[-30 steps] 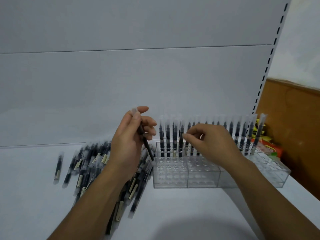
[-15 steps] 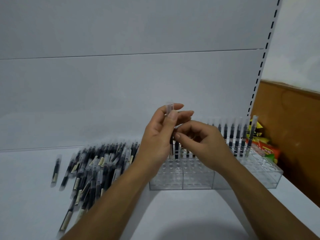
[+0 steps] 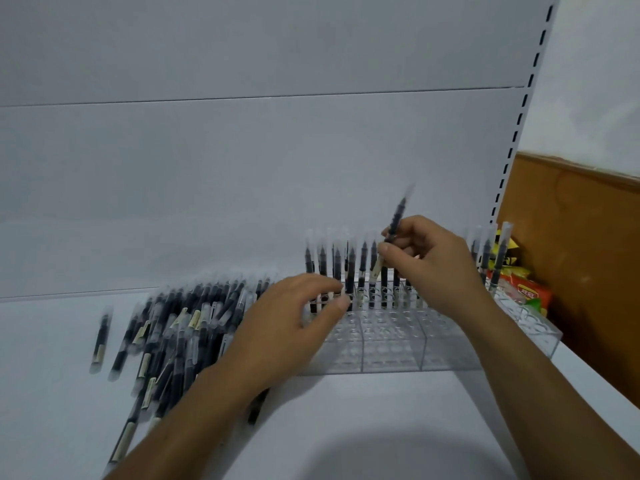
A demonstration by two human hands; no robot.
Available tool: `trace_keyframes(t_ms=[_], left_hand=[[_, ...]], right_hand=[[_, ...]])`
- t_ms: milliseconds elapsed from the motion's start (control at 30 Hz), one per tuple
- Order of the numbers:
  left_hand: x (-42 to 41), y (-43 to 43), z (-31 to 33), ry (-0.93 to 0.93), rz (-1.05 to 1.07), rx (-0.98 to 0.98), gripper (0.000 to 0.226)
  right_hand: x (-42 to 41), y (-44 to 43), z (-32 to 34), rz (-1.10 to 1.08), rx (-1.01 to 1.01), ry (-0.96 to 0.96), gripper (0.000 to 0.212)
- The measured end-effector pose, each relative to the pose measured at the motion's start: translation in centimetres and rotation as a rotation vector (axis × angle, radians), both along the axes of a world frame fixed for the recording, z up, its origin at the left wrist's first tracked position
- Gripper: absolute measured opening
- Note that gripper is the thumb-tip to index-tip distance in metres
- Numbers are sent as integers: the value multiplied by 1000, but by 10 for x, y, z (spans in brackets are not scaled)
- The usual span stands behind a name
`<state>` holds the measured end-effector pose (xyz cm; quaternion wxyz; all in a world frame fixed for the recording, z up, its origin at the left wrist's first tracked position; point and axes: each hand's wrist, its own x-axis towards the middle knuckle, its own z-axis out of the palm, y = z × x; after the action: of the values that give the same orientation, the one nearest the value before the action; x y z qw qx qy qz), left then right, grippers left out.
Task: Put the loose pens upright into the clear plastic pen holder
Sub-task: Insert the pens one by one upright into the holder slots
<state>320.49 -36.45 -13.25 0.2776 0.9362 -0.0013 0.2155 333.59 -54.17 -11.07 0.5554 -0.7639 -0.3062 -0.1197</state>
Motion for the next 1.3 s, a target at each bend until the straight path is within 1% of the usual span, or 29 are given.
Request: trace_keyframes(t_ms=[67, 133, 300, 500, 667, 767, 833, 967, 1067, 1133, 1200, 1300], left_hand=[[-2, 0, -7, 126, -4, 127, 65], [-1, -1, -11, 157, -9, 175, 73], [0, 0, -17, 120, -17, 185, 72], [1, 0, -20, 100, -18, 230, 73], [0, 0, -22, 85, -15, 223, 71], [1, -1, -20, 88, -18, 227, 73], [1, -1, -19, 89, -22, 227, 74], [1, 1, -18, 80, -37, 230, 70], [2, 1, -15, 86, -56, 233, 70], [0, 2, -12, 99, -73, 196, 68], [-5, 7, -8, 86, -80, 157, 62], [-19, 28, -3, 11, -7, 129, 47]], right_hand=[[2, 3, -3, -37, -77, -24, 8], [3, 5, -6, -50, -130, -35, 8], [0, 9, -10, -50, -222, -41, 11], [-1, 20, -18, -94, -475, -86, 14], [1, 25, -16, -138, -523, -95, 16], [-3, 30, -12, -181, -610, -98, 14], [-4, 31, -9, -196, -669, -94, 17], [-6, 29, -1, -177, -769, -73, 18], [-11, 27, 4, -161, -801, -78, 24], [-14, 25, 9, -162, -835, -91, 27], [-17, 23, 15, -171, -897, -109, 27], [-27, 23, 26, -187, -985, -174, 25]])
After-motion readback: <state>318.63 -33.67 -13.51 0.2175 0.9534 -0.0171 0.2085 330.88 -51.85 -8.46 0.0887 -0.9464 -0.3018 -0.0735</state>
